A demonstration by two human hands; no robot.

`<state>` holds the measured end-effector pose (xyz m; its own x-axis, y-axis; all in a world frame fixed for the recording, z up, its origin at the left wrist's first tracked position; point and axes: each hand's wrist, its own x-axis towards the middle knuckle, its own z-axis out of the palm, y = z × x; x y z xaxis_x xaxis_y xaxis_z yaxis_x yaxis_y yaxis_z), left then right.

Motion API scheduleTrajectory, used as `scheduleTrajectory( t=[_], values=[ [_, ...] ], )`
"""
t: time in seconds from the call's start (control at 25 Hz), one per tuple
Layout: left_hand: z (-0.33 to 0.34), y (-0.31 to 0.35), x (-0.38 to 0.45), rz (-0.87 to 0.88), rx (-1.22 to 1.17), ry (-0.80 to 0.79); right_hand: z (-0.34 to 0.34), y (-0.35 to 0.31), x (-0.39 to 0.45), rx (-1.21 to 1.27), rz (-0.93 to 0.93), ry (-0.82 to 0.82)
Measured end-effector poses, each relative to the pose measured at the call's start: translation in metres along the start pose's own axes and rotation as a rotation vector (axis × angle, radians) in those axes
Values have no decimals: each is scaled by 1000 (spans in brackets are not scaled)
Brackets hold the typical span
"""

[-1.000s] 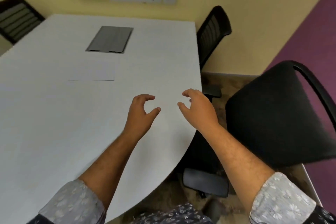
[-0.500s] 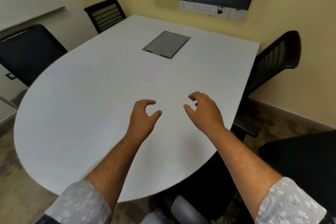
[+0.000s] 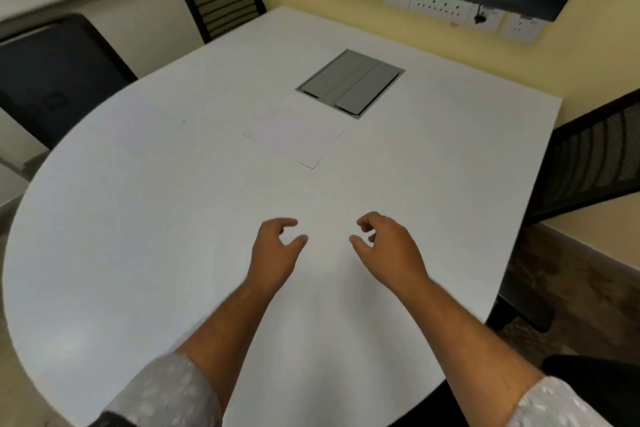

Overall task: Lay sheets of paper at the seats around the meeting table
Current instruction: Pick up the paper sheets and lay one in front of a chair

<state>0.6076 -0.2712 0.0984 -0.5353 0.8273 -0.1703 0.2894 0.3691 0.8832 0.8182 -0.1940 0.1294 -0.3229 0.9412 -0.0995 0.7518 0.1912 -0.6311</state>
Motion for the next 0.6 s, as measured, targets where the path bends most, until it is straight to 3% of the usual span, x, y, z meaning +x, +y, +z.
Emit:
scheduleTrajectory(
  t=[0.16,0.32,0.6],
  values=[
    [4,3,91,-11,-21,-43,30,-16,78,-22,35,-9],
    [23,-8,158,-51,4,-237,65,-18,142,-34,37,-5],
    [68,-66,209,-51,162,-323,124,11,217,-55,-17,-27]
  ],
)
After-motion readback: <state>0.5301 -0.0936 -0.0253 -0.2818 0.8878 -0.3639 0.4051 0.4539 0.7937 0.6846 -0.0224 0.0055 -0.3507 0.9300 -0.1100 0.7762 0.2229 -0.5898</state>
